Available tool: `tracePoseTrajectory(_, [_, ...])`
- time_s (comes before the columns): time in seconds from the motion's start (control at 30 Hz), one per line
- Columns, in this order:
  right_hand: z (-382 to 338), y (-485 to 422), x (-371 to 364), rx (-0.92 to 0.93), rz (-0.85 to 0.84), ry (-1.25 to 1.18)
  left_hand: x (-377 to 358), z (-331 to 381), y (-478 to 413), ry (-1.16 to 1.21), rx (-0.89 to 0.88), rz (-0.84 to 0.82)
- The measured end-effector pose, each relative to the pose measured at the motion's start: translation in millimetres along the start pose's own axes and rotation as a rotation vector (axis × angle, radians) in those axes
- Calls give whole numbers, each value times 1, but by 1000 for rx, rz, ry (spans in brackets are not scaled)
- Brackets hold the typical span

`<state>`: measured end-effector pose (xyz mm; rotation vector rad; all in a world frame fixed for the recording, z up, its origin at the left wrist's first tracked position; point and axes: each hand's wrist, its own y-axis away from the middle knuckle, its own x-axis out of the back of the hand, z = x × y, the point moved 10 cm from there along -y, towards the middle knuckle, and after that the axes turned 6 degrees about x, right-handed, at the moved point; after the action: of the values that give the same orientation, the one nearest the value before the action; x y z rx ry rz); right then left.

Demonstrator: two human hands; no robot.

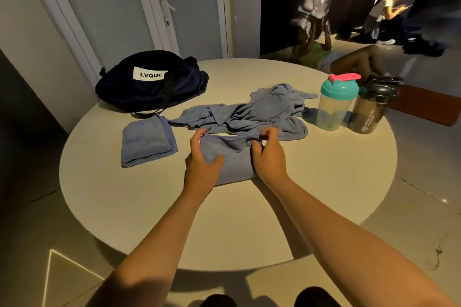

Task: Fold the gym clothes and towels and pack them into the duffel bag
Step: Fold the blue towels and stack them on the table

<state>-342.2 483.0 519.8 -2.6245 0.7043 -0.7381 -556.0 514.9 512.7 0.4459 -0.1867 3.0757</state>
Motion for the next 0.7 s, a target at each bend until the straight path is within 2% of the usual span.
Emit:
tracePoseTrajectory(0.1, [-5, 8, 4, 58, 45, 72, -1, -6, -7, -67, 12, 14])
tracePoseTrajectory(0.27, [-11, 17, -5, 149, -47, 231, -1, -13, -6, -107, 3, 36])
tracePoseTrajectory(0.47, [-20, 23, -14, 298, -134, 369, -21, -16, -3, -179, 20, -83])
tracePoseTrajectory(0.7, [2, 17, -31, 148, -240, 508, -18, -23, -14, -224, 13, -32])
